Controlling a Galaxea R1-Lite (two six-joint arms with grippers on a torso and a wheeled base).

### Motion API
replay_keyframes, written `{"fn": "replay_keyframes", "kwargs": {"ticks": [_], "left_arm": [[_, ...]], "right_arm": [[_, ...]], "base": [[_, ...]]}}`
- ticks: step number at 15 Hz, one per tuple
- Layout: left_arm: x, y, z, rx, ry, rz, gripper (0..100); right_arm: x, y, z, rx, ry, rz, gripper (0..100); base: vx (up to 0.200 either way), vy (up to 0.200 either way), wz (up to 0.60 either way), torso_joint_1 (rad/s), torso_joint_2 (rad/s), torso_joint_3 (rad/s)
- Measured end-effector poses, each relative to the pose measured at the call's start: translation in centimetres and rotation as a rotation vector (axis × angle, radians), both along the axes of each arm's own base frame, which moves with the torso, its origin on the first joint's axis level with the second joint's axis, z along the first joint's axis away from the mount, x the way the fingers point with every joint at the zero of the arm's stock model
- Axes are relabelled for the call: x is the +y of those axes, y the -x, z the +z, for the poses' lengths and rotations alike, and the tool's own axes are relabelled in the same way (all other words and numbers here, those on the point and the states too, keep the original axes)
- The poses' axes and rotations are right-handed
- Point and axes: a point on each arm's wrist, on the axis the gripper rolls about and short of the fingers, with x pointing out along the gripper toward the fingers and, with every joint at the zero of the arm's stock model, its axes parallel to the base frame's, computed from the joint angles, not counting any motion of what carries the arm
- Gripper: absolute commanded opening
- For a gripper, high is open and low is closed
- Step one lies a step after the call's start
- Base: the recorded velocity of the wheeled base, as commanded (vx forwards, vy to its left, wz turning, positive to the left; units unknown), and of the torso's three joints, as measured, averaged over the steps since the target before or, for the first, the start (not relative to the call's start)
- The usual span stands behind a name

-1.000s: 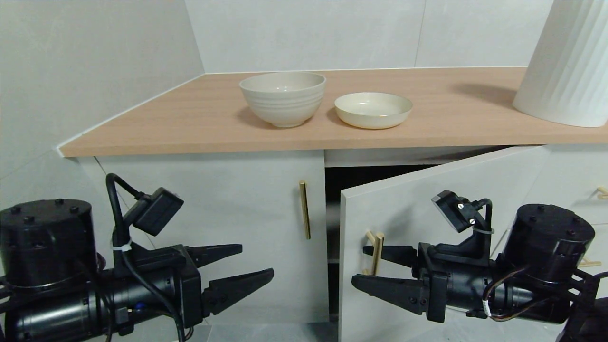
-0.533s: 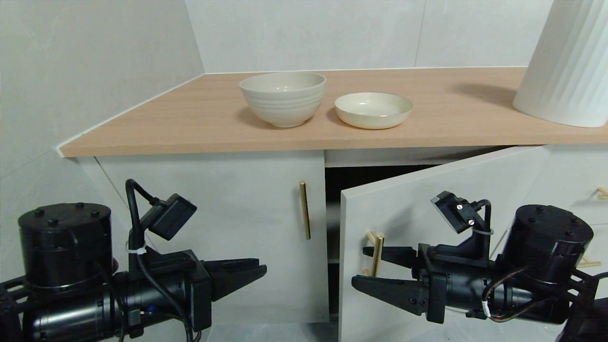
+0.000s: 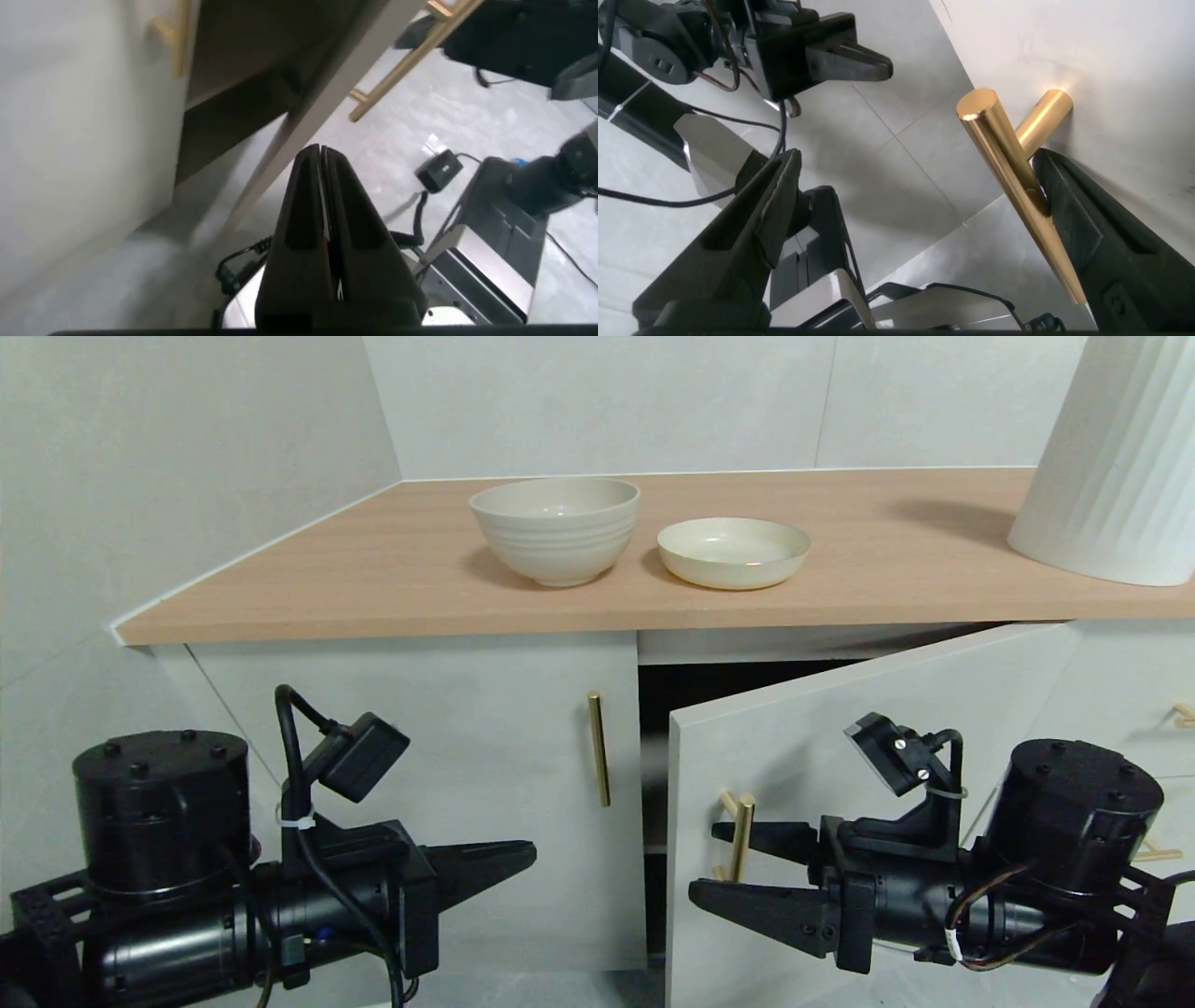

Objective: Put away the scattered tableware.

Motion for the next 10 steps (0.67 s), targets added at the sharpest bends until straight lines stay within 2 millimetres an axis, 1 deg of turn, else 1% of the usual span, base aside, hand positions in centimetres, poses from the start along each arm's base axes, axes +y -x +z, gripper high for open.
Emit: {"fn": "replay_keyframes", "kwargs": {"ticks": [2,6,10], "left_arm": [[-0.8,-0.4,-0.2,-0.016,0.007,-0.025,0],[-4.0,-3.2,-0.6,-0.137,0.071,-0.071,0],[-6.2,-4.7,-2.4,-0.118,0.062,-0.107,0]], "right_arm": [[0.0,0.1,0.0,0.001,0.0,0.003,100],[0.2,0.2,-0.1,0.003,0.002,0.01,100],[0.2,0.2,-0.1,0.004,0.003,0.012,100]], "base": [[0.0,0.0,0.0,0.0,0.0,0.0],[0.0,0.0,0.0,0.0,0.0,0.0],[0.0,0.0,0.0,0.0,0.0,0.0]]}}
